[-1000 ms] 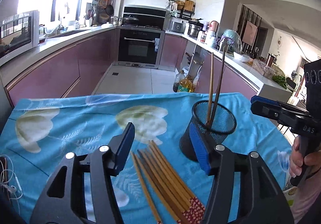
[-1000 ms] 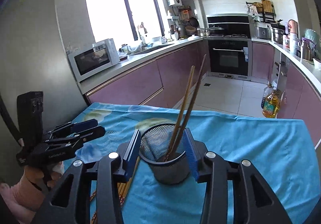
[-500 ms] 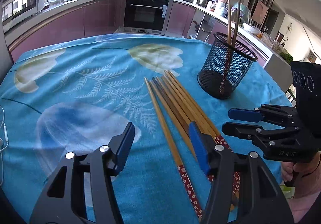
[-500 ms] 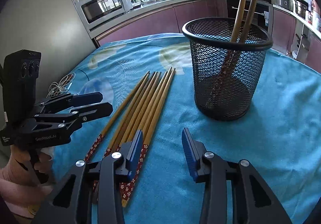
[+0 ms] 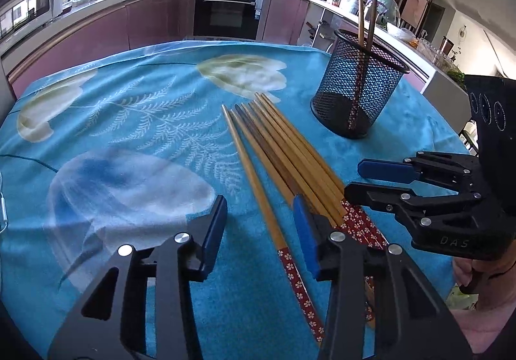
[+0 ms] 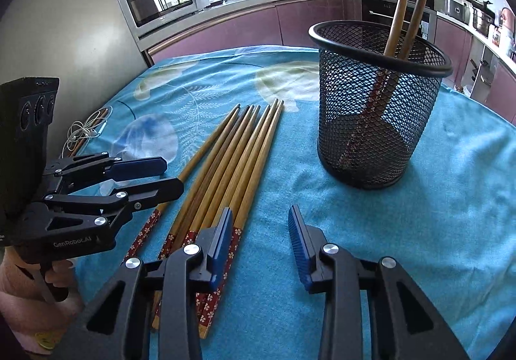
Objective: Organize utensils
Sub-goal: 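Move both open tools back over the chopstick row, then grasp a chopstick with the left tool while the right tool grasps another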
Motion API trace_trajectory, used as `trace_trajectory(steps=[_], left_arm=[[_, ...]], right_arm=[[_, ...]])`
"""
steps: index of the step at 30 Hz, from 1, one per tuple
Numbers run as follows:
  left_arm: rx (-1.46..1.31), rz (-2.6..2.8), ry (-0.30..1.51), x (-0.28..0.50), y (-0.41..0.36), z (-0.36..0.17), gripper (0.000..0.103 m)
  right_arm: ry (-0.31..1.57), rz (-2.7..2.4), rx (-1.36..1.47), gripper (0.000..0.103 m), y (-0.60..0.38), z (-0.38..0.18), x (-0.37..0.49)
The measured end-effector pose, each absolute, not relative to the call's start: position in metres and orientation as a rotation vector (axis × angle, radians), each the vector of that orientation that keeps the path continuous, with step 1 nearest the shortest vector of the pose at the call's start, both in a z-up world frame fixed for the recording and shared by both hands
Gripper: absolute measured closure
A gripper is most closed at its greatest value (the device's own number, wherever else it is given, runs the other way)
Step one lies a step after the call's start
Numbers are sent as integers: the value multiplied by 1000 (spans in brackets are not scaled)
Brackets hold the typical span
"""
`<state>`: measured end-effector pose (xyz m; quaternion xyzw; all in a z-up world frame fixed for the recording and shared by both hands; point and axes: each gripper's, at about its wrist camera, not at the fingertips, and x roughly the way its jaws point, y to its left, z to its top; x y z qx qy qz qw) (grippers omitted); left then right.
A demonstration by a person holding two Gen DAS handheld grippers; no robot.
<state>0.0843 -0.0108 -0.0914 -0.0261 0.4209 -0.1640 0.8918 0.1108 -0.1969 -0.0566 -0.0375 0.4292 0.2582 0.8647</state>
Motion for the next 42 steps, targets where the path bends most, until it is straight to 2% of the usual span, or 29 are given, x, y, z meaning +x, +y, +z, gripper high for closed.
trace_trajectory(steps=[6, 12, 19, 24, 32, 42], left_arm=[[-31, -342, 871, 82, -15, -94, 66], [-32, -331, 884, 87, -11, -95, 76], [-1, -313, 888, 98, -15, -95, 76], [-11, -320, 898, 110, -15, -95, 76], [-33, -300, 906, 123, -17, -97, 91], [-98, -275, 890, 118, -10, -95, 95]], right_arm=[[894, 519, -94, 69, -197, -57, 111], [899, 482, -101, 70, -204, -55, 115], [901, 492, -146, 72, -190, -56, 124], [894, 479, -181, 79, -177, -58, 136], [902, 477, -124, 95, -177, -59, 148], [889, 487, -29, 97, -195, -51, 143]])
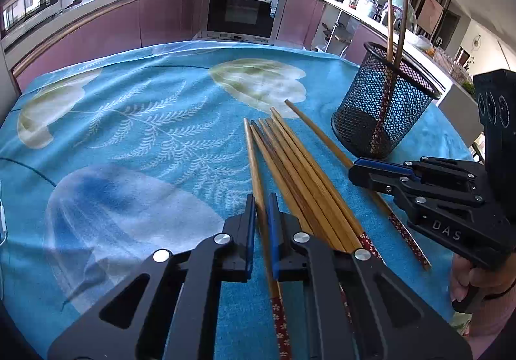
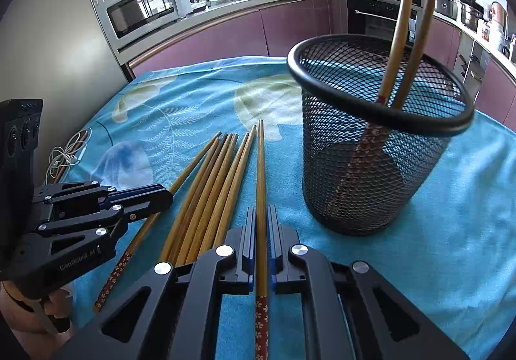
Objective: Organize utensils
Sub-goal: 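Grasp a chopstick with the left tool while the right tool grasps another, then lift both chopsticks and lower them into the mesh cup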
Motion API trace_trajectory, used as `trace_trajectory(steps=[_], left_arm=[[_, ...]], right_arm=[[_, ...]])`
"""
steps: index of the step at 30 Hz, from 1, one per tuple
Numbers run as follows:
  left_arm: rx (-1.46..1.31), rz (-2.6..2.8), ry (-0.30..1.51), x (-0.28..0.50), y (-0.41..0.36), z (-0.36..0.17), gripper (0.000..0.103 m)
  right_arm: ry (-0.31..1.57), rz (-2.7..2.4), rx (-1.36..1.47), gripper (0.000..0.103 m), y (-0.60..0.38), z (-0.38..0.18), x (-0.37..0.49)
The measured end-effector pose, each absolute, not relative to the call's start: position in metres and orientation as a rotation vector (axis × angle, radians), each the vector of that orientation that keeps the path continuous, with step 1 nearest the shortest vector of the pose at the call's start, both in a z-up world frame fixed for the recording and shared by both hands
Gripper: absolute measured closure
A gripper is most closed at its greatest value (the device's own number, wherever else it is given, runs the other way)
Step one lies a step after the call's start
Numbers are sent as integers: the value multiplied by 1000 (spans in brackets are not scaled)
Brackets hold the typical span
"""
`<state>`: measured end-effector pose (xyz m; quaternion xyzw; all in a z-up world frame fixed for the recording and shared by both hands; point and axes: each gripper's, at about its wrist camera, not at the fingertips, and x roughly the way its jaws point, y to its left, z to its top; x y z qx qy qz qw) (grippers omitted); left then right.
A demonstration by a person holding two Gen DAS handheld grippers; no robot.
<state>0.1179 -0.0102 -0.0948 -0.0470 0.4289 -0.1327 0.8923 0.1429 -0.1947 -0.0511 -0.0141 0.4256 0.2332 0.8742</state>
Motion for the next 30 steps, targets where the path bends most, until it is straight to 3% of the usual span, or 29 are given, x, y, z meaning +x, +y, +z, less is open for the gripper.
trace_trajectory(steps=[15, 30], left_arm=[[-170, -379, 858, 100, -9, -76, 96], [-237, -546, 715, 82, -10, -11, 96]], right_arm=[[851, 578, 27, 97, -207, -34, 122], [693, 590, 128, 97, -250, 15, 98]])
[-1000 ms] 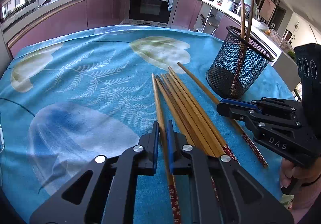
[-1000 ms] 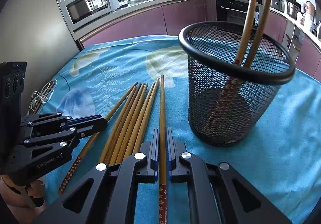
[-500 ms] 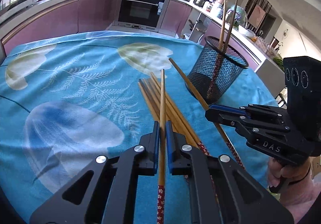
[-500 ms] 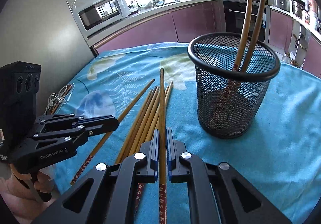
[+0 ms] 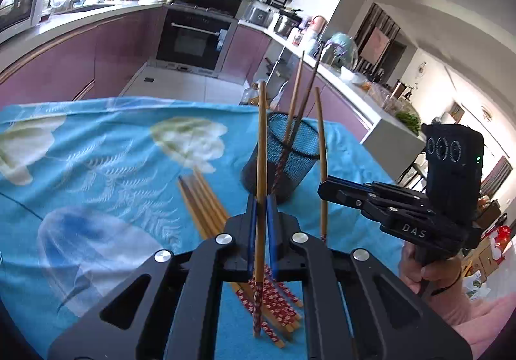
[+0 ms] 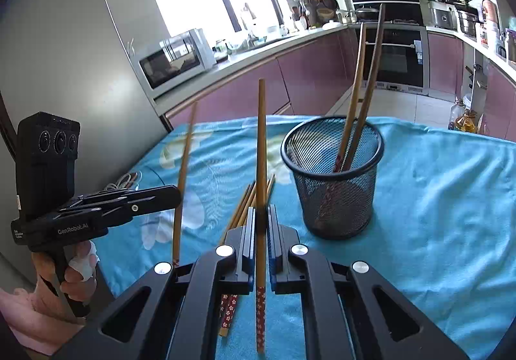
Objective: Organize utensils
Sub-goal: 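Lift both chopsticks and lower them into the mesh cup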
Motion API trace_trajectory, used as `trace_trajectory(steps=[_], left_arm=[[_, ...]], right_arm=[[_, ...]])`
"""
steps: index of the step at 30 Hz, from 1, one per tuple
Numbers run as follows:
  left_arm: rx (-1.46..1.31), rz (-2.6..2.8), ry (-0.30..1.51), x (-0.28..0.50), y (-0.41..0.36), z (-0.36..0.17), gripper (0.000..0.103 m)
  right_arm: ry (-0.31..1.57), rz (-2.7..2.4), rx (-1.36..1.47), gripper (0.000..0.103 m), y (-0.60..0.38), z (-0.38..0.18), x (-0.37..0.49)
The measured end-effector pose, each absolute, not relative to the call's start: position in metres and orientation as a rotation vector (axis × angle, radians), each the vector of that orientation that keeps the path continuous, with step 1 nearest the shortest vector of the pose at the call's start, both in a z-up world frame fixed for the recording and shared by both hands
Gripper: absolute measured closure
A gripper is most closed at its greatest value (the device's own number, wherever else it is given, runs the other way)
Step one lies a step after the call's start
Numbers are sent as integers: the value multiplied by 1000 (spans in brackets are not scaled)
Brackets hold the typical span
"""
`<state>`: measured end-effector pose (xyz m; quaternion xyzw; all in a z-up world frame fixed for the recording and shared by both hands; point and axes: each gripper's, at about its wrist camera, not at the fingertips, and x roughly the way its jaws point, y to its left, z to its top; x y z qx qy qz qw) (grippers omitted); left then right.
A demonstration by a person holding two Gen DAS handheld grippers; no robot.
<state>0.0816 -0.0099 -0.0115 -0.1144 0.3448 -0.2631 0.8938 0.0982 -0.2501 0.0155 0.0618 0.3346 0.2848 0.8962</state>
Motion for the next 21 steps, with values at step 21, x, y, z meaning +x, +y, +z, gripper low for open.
trace_trajectory(steps=[21], left_arm=[[-245, -603, 542, 105, -30, 62, 102]], right_arm=[[523, 573, 158, 97, -290, 82, 114]])
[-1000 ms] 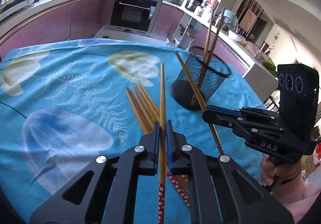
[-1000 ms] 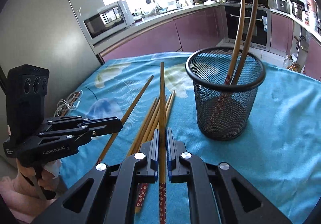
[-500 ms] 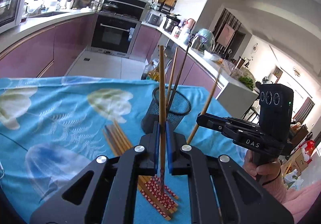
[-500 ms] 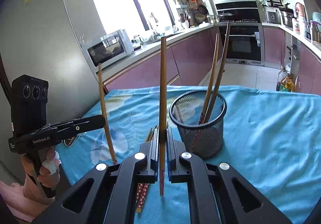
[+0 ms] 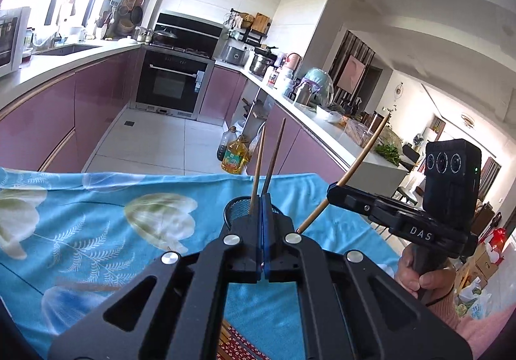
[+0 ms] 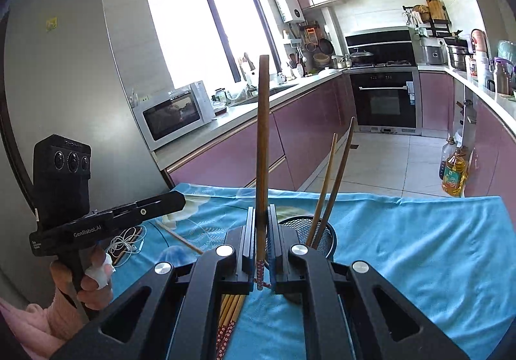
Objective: Organize utensils
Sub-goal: 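Lift both chopsticks and lower them into the mesh cup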
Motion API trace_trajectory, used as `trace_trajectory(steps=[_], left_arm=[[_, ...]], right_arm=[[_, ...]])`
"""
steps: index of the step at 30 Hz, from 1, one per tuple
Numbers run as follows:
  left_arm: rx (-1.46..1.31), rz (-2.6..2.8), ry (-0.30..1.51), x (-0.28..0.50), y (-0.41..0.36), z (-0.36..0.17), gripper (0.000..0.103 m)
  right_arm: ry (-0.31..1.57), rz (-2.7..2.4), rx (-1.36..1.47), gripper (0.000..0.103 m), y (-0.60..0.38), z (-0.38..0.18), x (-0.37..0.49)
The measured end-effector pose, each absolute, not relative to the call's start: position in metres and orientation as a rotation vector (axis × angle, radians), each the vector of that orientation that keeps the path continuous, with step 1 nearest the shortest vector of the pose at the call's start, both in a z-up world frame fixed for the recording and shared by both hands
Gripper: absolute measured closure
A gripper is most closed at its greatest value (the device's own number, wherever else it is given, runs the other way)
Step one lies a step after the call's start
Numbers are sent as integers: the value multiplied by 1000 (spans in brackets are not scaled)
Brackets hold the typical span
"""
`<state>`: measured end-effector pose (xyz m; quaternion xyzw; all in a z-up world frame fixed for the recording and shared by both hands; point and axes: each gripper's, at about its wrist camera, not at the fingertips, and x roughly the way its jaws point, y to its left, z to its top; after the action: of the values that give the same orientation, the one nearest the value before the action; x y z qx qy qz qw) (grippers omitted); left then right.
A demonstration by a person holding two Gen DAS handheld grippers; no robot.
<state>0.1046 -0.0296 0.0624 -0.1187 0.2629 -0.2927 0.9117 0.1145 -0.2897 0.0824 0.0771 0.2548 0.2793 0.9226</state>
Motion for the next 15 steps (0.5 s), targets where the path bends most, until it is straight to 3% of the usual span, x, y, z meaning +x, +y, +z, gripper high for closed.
trace_trajectory(steps=[15], left_arm=[[-269, -481, 778, 119, -3, -36, 99]], right_arm=[[515, 561, 181, 97, -299, 85, 116]])
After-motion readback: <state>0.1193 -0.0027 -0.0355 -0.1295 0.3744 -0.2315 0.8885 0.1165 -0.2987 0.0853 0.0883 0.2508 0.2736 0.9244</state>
